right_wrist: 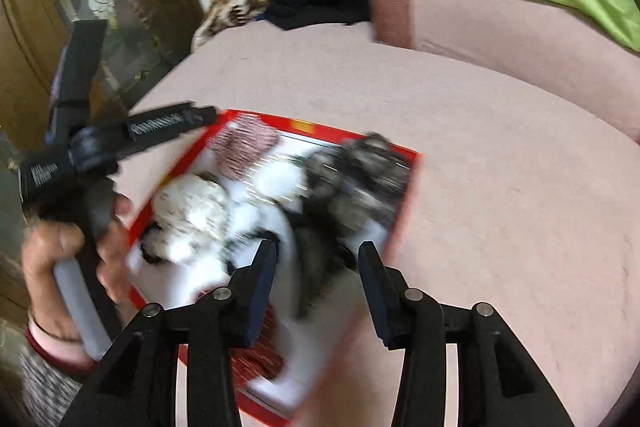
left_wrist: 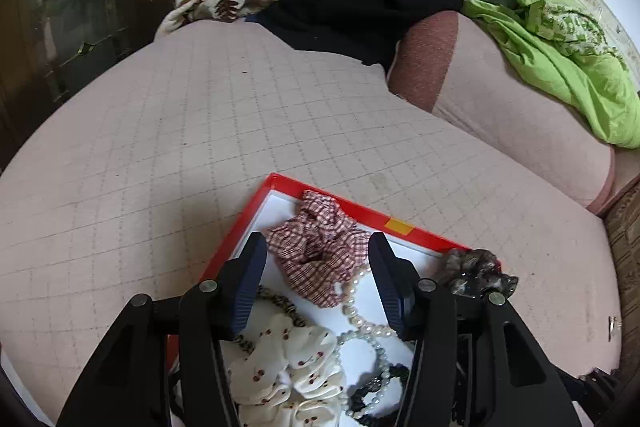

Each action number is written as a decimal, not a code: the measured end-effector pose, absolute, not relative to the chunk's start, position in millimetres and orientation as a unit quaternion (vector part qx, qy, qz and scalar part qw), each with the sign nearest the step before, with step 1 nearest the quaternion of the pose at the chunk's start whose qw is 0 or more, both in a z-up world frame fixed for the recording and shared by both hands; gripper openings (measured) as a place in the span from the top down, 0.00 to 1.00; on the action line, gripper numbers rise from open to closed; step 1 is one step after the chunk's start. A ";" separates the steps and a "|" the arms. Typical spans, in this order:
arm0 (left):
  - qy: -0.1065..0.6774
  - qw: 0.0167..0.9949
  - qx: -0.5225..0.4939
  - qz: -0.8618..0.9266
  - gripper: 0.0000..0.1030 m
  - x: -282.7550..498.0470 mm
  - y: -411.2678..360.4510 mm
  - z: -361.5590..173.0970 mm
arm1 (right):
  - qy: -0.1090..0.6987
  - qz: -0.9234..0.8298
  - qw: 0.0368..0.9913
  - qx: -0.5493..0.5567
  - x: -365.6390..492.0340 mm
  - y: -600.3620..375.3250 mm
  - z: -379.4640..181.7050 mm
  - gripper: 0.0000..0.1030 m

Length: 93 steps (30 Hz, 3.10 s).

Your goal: Organize jewelry

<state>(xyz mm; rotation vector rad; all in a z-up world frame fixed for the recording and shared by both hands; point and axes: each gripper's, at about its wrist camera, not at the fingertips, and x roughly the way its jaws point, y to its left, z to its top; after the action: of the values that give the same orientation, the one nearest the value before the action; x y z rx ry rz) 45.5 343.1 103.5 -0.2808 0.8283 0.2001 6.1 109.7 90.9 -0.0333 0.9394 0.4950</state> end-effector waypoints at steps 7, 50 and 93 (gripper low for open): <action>0.400 0.898 -0.140 0.121 0.49 36.6 355.6 104.0 | 0.476 0.217 0.852 -0.006 -4.9 93.4 67.3 0.55; 0.224 0.945 -0.042 0.233 0.00 -211.6 231.1 206.4 | 0.378 0.171 0.910 -0.001 -140.3 0.3 121.2 0.37; 0.408 0.895 -0.049 0.176 0.00 -173.4 224.2 123.8 | 0.457 0.154 0.876 -0.020 -119.7 22.6 71.4 0.32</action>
<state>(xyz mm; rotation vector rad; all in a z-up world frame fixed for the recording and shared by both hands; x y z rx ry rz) -173.4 224.2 123.8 -0.1020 0.8449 0.3651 -119.7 22.6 71.4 -0.0416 0.9541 0.3219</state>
